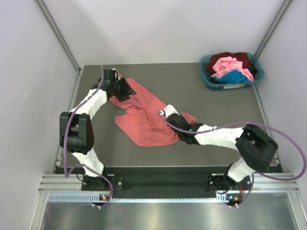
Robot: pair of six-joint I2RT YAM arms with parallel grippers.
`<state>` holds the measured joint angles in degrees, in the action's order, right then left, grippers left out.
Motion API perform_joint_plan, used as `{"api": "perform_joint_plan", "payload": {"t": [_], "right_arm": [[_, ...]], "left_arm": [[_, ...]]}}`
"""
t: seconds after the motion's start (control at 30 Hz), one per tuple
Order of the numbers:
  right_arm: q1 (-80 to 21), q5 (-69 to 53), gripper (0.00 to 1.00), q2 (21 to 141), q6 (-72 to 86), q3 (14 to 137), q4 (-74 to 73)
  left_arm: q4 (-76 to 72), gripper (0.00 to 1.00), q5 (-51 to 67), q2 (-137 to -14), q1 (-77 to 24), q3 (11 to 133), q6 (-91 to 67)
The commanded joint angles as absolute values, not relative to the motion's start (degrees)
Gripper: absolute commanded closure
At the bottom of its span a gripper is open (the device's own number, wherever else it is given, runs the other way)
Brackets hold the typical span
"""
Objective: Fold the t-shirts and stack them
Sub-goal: Flatten the tshirt out
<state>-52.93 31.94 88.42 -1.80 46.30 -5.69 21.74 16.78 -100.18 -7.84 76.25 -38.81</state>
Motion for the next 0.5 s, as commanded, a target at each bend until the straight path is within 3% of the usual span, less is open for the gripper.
{"api": "perform_joint_plan", "payload": {"t": [0.0,0.17,0.47], "right_arm": [[-54.2,36.1,0.73,86.8,-3.2,48.3,-2.9],[-54.3,36.9,1.0,83.3,-3.4,46.6,-2.4],[-54.4,30.1,1.0,75.8,1.7,44.6,-4.2]], "left_arm": [[21.6,0.47,15.7,-101.9,-6.9,79.4,-37.8],[22.1,0.48,10.6,-106.2,-5.7,85.7,-36.0],[21.5,0.51,-2.1,-123.2,-3.4,103.1,-33.0]]}}
